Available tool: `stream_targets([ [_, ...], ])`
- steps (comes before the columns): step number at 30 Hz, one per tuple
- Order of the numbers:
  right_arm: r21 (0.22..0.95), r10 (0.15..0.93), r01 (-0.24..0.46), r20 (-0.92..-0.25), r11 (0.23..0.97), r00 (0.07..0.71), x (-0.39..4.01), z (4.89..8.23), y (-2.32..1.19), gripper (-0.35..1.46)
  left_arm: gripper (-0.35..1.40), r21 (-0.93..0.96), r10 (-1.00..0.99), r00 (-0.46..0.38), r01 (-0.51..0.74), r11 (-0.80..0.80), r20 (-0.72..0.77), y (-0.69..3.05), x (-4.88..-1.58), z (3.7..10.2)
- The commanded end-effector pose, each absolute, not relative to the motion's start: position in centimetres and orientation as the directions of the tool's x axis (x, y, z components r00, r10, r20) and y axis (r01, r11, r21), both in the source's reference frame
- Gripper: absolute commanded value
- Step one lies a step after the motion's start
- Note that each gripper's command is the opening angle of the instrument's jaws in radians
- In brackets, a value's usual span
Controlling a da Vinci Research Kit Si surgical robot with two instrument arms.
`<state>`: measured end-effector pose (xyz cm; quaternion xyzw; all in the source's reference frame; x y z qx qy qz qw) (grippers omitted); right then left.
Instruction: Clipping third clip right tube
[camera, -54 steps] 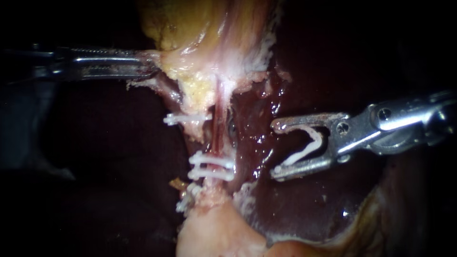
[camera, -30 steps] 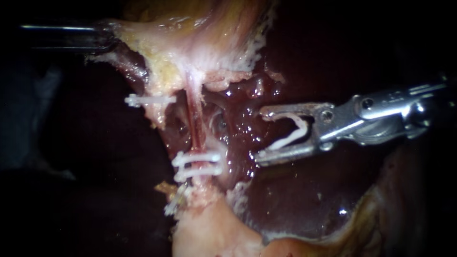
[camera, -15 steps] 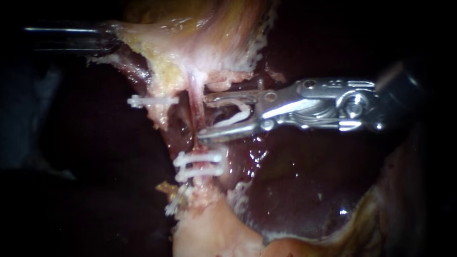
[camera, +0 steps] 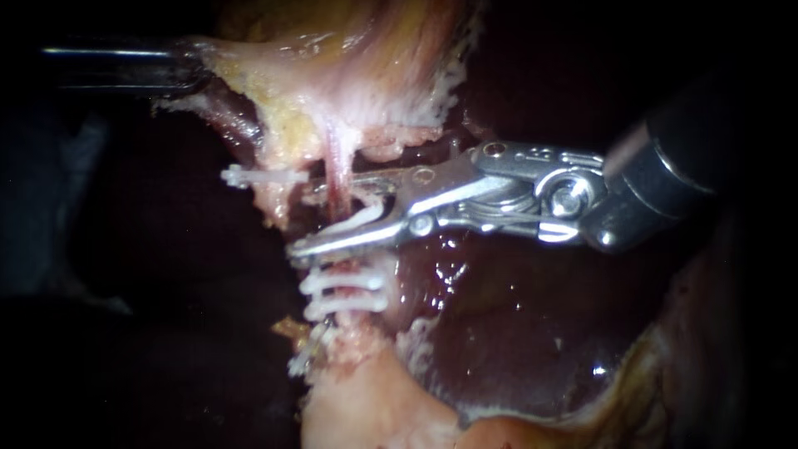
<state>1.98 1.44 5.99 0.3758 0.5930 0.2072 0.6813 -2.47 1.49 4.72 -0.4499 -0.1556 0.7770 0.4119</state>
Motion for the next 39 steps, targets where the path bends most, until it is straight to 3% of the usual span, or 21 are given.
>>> stream_targets([
  [1, 0.758, 0.731, 0.182, -0.652, 0.626, 0.202, 1.99, 5.94, 1.43, 0.49, -0.35, -0.613, 0.78, -0.256, -0.499, -0.612, -0.571, 1.49, -2.47, 4.72],
  [5, 0.753, 0.733, 0.23, -0.655, 0.616, 0.182, 2.02, 5.77, 1.41, 0.48, -0.35, -0.613, 0.78, -0.256, -0.499, -0.612, -0.571, 1.49, -2.47, 4.73],
  [11, 0.753, 0.741, 0.244, -0.652, 0.611, 0.159, 2.06, 5.59, 1.45, 0.46, -0.35, -0.613, 0.78, -0.256, -0.499, -0.613, -0.571, 1.49, -2.47, 4.74],
  [24, 0.783, 0.77, 0.232, -0.616, 0.576, 0.166, 2.02, 5.66, 1.49, 0.35, -0.35, -0.612, 0.78, -0.256, -0.499, -0.613, -0.572, 1.49, -2.47, 4.75],
  [39, 0.812, 0.795, 0.223, -0.578, 0.539, 0.184, 1.98, 5.69, 1.5, 0.05, -0.35, -0.612, 0.779, -0.256, -0.5, -0.613, -0.572, 1.49, -2.47, 4.75],
])
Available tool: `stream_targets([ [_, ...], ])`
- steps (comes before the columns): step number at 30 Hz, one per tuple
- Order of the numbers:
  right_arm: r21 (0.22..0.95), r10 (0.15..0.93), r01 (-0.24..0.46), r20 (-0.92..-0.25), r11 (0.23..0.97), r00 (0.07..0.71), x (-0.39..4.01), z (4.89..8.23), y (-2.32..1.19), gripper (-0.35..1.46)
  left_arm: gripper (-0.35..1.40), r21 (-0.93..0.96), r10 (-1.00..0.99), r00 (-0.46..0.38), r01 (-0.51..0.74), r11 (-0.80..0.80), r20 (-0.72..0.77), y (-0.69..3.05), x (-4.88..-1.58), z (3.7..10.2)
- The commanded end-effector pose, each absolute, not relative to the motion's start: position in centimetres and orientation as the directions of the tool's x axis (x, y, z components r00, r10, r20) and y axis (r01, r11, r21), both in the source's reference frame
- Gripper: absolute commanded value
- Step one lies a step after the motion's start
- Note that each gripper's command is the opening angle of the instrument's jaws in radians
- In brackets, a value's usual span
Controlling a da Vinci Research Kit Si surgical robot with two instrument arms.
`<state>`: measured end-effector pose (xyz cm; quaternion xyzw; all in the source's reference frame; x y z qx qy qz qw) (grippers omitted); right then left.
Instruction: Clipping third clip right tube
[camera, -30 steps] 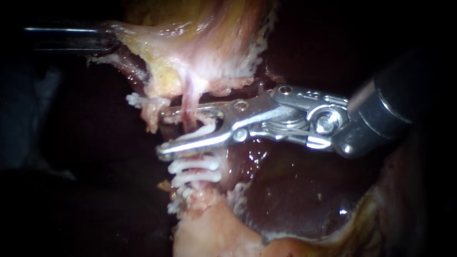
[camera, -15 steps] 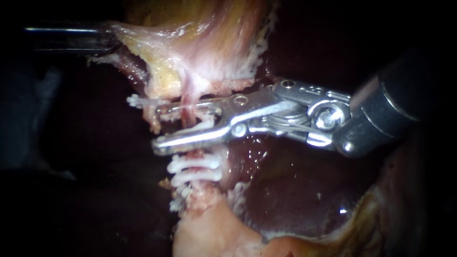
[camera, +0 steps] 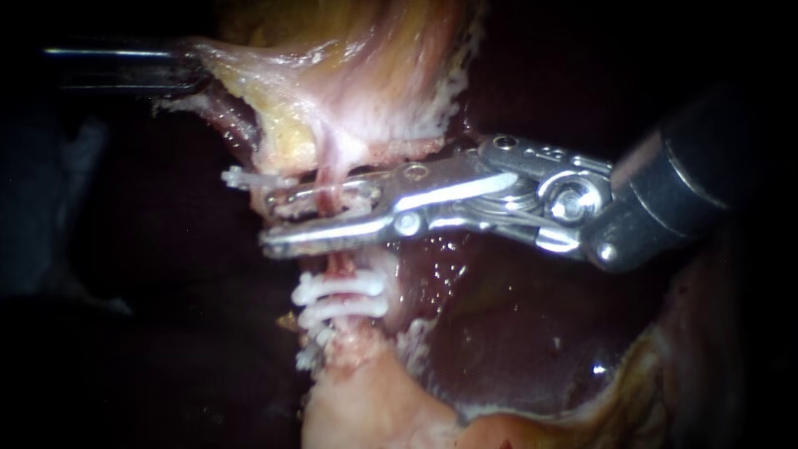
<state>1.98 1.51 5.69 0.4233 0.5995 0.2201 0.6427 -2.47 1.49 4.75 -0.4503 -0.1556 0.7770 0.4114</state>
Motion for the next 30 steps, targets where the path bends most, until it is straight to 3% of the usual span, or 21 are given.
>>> stream_targets([
  [1, 0.812, 0.795, 0.223, -0.578, 0.539, 0.184, 1.98, 5.69, 1.51, 0.03, -0.35, -0.612, 0.779, -0.256, -0.5, -0.613, -0.572, 1.49, -2.47, 4.75],
  [7, 0.819, 0.801, 0.216, -0.569, 0.532, 0.184, 1.95, 5.72, 1.51, -0.11, -0.35, -0.612, 0.779, -0.256, -0.5, -0.613, -0.572, 1.49, -2.47, 4.76],
  [12, 0.829, 0.811, 0.209, -0.555, 0.519, 0.186, 1.91, 5.73, 1.51, -0.35, -0.35, -0.612, 0.779, -0.256, -0.5, -0.613, -0.572, 1.49, -2.47, 4.76],
  [30, 0.837, 0.818, 0.213, -0.542, 0.504, 0.193, 1.88, 5.86, 1.45, -0.35, -0.35, -0.612, 0.779, -0.256, -0.5, -0.613, -0.572, 1.49, -2.47, 4.76],
])
